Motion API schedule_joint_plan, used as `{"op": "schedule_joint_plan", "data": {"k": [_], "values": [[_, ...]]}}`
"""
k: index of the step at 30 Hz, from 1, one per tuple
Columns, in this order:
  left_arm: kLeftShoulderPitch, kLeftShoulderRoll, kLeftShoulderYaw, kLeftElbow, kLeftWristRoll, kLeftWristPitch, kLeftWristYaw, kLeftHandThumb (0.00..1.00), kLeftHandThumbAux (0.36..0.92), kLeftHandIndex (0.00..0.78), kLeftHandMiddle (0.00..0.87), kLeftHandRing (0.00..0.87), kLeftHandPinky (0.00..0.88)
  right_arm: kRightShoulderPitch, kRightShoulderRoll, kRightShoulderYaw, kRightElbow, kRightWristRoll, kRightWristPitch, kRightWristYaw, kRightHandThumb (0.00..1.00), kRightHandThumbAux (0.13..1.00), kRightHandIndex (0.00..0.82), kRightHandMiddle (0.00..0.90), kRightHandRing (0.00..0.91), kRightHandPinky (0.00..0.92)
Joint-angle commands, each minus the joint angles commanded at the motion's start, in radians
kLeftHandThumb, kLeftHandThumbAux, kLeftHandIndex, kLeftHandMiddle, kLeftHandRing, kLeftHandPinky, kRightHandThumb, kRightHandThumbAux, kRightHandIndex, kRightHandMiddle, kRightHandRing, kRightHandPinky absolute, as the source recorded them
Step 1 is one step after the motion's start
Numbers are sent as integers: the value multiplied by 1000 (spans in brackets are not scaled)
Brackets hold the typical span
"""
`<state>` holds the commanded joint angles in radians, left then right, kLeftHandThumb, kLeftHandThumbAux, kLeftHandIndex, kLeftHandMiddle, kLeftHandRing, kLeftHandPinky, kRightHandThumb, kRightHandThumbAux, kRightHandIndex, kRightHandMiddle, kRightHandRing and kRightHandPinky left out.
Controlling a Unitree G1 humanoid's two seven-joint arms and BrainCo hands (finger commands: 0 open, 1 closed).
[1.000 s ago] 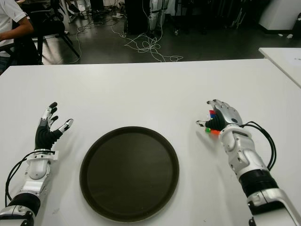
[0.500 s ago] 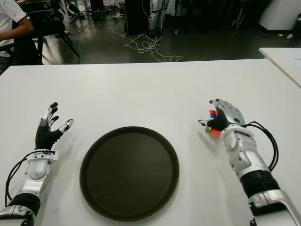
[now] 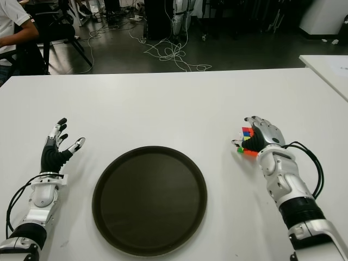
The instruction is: Pick up the Rubik's Cube and put it in the plate
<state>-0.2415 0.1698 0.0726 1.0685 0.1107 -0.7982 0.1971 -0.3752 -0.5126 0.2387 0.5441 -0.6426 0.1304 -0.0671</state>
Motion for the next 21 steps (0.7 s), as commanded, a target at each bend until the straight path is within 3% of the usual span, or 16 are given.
{"op": "schedule_joint_plan", "data": {"k": [21], "values": [[1,0,-4,0,5,-11,13,433,696,25,61,31,0,10,3,-3,-25,8,18,24,196,535,0,0,0,113]]}}
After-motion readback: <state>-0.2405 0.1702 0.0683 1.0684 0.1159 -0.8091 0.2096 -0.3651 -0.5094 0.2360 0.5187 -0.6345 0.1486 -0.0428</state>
